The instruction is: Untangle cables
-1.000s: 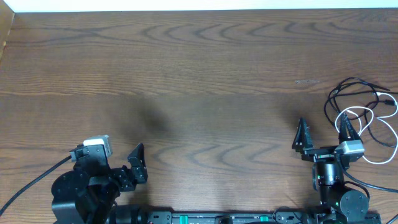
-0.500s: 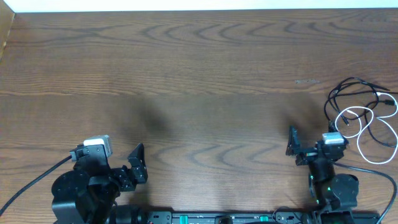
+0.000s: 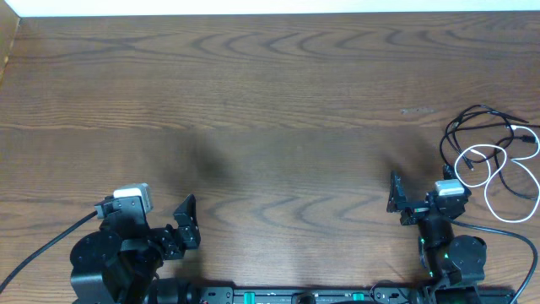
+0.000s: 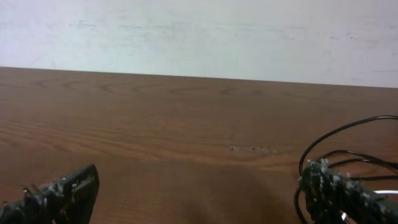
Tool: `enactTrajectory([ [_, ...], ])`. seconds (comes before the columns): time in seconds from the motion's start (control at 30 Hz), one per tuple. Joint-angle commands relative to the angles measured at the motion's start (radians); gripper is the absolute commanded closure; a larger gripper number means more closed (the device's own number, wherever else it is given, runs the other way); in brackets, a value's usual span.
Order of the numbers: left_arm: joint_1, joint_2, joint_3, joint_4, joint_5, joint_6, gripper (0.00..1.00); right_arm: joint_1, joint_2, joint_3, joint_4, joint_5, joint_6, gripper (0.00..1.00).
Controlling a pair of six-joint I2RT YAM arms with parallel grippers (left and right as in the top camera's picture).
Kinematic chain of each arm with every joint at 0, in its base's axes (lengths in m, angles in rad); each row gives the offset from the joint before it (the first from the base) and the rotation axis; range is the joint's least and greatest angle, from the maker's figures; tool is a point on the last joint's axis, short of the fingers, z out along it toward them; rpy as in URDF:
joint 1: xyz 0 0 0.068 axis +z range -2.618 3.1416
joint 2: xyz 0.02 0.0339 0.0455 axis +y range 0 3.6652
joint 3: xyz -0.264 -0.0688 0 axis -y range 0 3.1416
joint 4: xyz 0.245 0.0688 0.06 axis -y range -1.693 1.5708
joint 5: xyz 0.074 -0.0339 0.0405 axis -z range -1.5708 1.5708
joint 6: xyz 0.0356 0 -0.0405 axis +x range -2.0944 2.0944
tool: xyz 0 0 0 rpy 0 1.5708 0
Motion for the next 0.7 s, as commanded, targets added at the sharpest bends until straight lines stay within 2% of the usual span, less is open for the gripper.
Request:
enactTrajectory([
  [0.0,0.002,-0.005,-0.006,0.001,-0.002,0.01,0.02,0.007,-0.007,-0.001,-0.005,-0.01,-0.011,0.01],
  [0.53,-0.002,-0.013,-0.006,-0.004,-0.002,0.01,0.02,0.007,-0.007,-0.001,-0.005,-0.01,-0.011,0.01],
  [0.67,-0.027,-0.035,-0.017,-0.019,-0.056,0.045,0.02,0.007,-0.007,-0.001,-0.005,-0.01,-0.011,0.01],
])
